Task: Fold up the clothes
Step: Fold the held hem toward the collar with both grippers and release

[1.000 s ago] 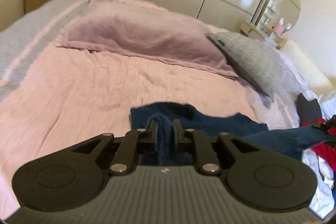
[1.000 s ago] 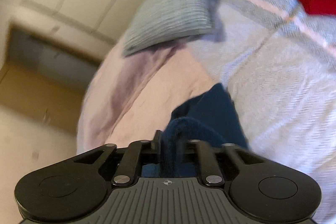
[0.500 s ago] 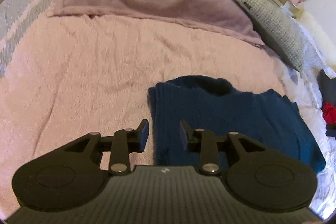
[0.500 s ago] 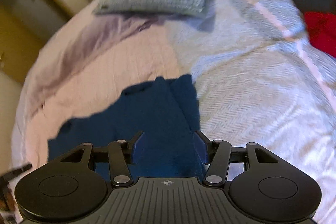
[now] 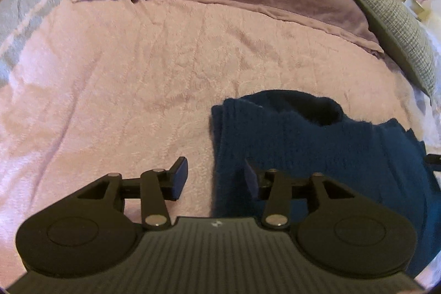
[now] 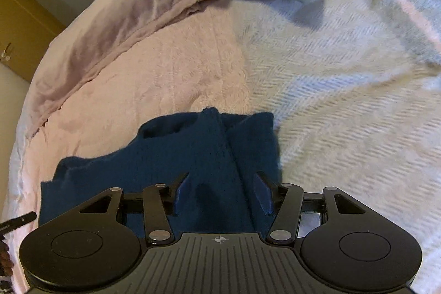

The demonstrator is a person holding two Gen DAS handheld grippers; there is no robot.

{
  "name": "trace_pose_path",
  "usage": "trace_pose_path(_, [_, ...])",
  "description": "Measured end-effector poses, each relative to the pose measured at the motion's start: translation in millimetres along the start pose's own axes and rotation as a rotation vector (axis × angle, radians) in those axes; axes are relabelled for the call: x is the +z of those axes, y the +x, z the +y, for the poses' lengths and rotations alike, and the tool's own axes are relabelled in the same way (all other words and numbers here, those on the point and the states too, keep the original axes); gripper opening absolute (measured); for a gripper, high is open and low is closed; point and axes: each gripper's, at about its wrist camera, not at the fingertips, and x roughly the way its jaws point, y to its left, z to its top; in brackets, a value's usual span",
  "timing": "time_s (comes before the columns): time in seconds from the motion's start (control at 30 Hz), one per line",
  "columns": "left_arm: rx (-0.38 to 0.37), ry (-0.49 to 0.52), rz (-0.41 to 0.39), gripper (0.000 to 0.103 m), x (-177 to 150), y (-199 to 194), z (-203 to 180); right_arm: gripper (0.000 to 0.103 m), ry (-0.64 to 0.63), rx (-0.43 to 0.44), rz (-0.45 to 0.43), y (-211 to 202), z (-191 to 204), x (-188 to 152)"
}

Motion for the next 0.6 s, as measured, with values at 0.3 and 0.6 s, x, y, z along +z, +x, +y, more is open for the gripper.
trace_pose_path(0.3, [-0.013,0.092,-0.022,0.009,-1,23,-24,0.008,0.009,0.101,0.011,8,-7,2])
trace_pose_path(0.6, [0.023,0.204,-0.215,0.006,4,-21,-42,0.006,-0.15,0.119,-0.227,-67,13,-4])
